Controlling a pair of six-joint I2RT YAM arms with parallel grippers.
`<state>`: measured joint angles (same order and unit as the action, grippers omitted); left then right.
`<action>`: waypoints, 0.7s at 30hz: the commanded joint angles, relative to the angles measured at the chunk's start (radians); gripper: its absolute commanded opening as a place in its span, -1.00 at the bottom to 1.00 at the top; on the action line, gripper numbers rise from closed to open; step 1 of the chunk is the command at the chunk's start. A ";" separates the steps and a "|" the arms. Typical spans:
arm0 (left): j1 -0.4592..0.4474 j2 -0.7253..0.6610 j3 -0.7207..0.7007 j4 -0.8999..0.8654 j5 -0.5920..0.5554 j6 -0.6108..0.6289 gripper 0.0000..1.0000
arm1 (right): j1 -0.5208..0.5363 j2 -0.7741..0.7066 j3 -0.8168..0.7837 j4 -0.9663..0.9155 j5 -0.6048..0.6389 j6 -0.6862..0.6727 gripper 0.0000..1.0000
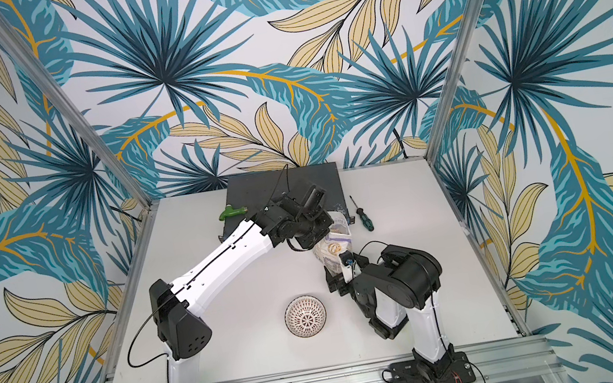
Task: Pour the oats into the breakfast bowl
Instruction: Pick up the oats bag from the center of the board.
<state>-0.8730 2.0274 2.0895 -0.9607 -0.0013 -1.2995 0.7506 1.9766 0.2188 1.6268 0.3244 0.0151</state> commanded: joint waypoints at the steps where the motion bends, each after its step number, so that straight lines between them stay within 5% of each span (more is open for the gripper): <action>1: -0.007 -0.047 0.001 0.031 0.012 0.000 -1.00 | 0.000 0.015 0.018 0.248 -0.057 -0.053 0.99; 11: 0.000 -0.047 -0.002 0.018 0.024 -0.005 -1.00 | -0.016 0.055 0.060 0.248 -0.026 -0.051 0.90; 15: 0.006 -0.053 -0.003 0.012 0.030 0.002 -1.00 | -0.016 0.047 0.060 0.248 -0.004 -0.053 0.38; 17: 0.010 -0.059 -0.003 0.004 0.025 0.012 -1.00 | -0.016 0.033 0.049 0.247 0.005 -0.052 -0.15; 21: 0.017 -0.085 -0.025 0.016 0.012 0.019 -1.00 | -0.016 0.009 0.022 0.247 0.017 -0.059 -0.51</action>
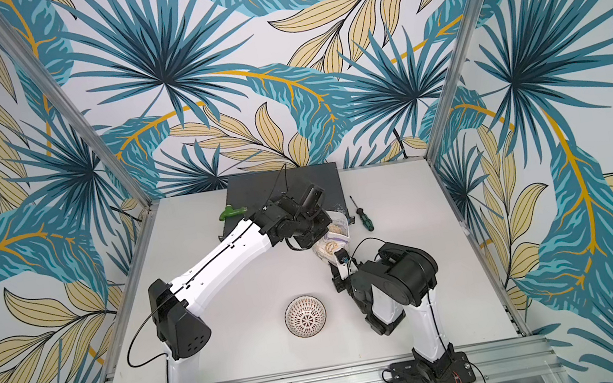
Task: Pour the oats into the breakfast bowl
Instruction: Pick up the oats bag from the center of the board.
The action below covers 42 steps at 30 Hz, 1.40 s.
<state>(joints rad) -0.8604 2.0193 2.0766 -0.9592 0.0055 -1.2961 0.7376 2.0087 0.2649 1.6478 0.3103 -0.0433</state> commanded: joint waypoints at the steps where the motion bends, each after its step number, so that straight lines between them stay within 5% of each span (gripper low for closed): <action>1: 0.007 -0.083 -0.012 0.016 0.005 0.021 -1.00 | -0.003 -0.034 -0.033 0.227 0.031 0.000 -0.70; 3: 0.009 -0.095 -0.009 0.016 -0.001 0.035 -1.00 | -0.001 -0.065 -0.054 0.226 0.027 0.007 -1.00; 23: 0.029 -0.229 -0.008 0.016 0.046 0.120 -1.00 | 0.018 -0.561 -0.103 -0.165 -0.044 -0.173 -1.00; 32: 0.028 -0.238 0.069 0.007 0.121 0.195 -0.50 | 0.035 -0.731 -0.065 -0.386 -0.063 -0.243 -1.00; 34: 0.029 -0.253 0.070 0.011 0.124 0.227 -0.25 | 0.035 -0.763 -0.055 -0.425 -0.060 -0.254 -1.00; 42: 0.029 -0.376 0.006 -0.025 -0.012 0.358 0.01 | 0.036 -0.906 -0.021 -0.608 -0.067 -0.300 -1.00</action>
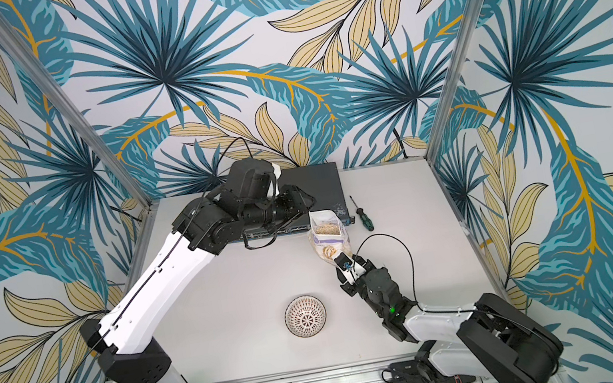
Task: Pour the oats into the breakfast bowl
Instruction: Pick up the oats bag from the center of the board.
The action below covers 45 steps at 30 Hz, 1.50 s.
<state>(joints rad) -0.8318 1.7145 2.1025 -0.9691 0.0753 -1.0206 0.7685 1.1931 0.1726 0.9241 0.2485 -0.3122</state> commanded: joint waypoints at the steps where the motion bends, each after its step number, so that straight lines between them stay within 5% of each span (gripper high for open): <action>1: 0.000 -0.098 -0.045 -0.011 -0.112 0.095 0.05 | 0.005 -0.113 0.085 0.075 -0.012 -0.038 -1.00; 8: 0.000 -0.269 -0.232 0.014 -0.281 0.132 0.27 | 0.011 -0.285 0.209 -0.315 -0.063 -0.100 -1.00; 17: 0.000 -0.409 -0.436 0.035 -0.300 0.238 0.37 | 0.039 -0.412 0.343 -0.724 -0.042 -0.202 -1.00; 31: 0.000 -0.639 -0.794 0.148 -0.231 0.306 0.48 | 0.075 -0.497 0.436 -1.190 -0.005 -0.343 -1.00; 45: -0.014 -0.639 -1.012 0.343 -0.040 0.096 0.49 | 0.156 -0.553 0.453 -1.436 0.015 -0.421 -1.00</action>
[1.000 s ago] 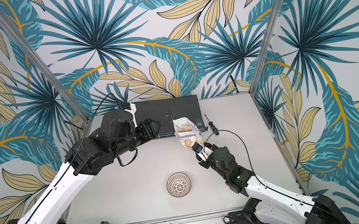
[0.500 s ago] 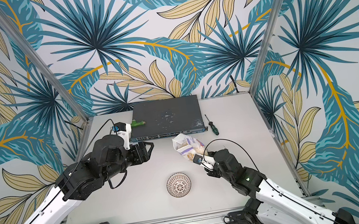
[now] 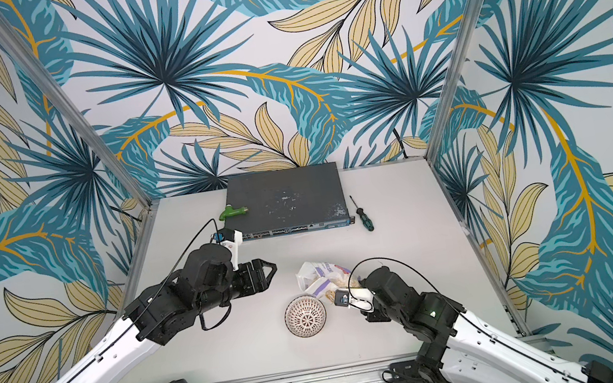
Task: Pour the oats into the breakfast bowl
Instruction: Pick up the oats bag from the center of the board, then pour the oats into the bowl.
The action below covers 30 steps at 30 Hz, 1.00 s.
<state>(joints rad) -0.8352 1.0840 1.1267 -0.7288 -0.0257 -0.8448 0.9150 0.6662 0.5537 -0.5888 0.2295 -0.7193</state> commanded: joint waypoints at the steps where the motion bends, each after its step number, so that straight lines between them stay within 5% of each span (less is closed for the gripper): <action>1: -0.022 -0.009 -0.052 0.127 0.060 -0.097 0.49 | 0.011 -0.023 0.074 0.062 0.042 -0.022 -1.00; 9: -0.096 -0.025 -0.122 0.153 -0.036 -0.253 0.50 | 0.022 -0.048 0.069 -0.013 0.090 -0.077 -1.00; 30: -0.108 -0.042 -0.234 0.236 0.006 -0.486 0.50 | 0.125 0.036 0.126 -0.103 0.282 -0.187 -1.00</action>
<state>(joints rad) -0.9401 1.0595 0.9119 -0.5285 -0.0372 -1.2877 1.0119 0.7071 0.6201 -0.7868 0.4313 -0.9024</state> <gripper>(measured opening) 0.747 0.430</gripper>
